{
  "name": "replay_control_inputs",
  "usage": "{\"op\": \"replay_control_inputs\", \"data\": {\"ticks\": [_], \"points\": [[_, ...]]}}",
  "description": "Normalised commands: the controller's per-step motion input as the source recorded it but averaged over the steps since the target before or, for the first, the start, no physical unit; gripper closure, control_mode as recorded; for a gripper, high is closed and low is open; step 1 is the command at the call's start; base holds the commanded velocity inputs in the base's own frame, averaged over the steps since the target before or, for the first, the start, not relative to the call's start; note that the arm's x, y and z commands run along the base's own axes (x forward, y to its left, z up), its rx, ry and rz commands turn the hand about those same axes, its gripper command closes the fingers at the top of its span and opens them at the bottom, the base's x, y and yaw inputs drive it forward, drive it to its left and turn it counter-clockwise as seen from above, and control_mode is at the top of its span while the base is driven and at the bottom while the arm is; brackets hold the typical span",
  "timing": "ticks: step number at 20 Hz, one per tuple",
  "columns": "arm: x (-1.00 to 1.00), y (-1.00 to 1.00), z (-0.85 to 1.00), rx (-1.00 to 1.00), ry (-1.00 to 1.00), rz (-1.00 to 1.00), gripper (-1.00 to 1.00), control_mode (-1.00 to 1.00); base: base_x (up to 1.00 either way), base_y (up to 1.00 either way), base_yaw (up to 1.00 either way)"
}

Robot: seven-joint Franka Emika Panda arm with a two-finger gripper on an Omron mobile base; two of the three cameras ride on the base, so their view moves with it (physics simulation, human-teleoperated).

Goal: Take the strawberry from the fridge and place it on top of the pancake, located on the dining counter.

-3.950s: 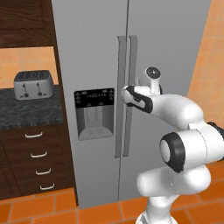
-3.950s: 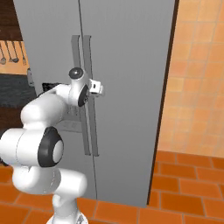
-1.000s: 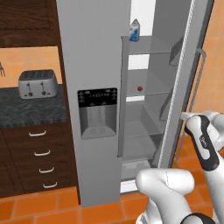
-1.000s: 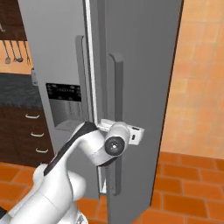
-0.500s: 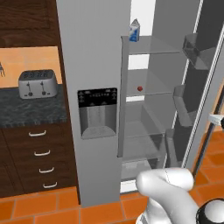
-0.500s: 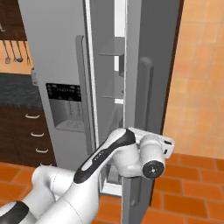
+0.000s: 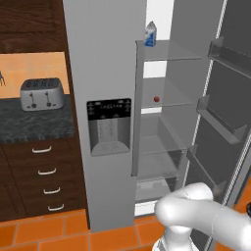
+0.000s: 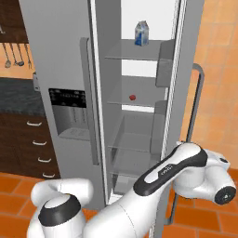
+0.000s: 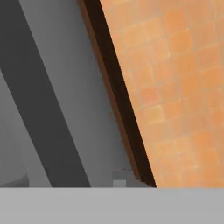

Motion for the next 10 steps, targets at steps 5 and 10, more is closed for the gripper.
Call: {"op": "replay_control_inputs", "data": {"ticks": [5,10], "points": [[-0.16,0.13,0.03,0.0,-0.02,0.0,1.0,-1.0,0.0,0.0,0.0],[-0.65,0.66,0.06,0.0,-0.09,0.0,-1.0,-1.0,0.0,0.0,0.0]]}}
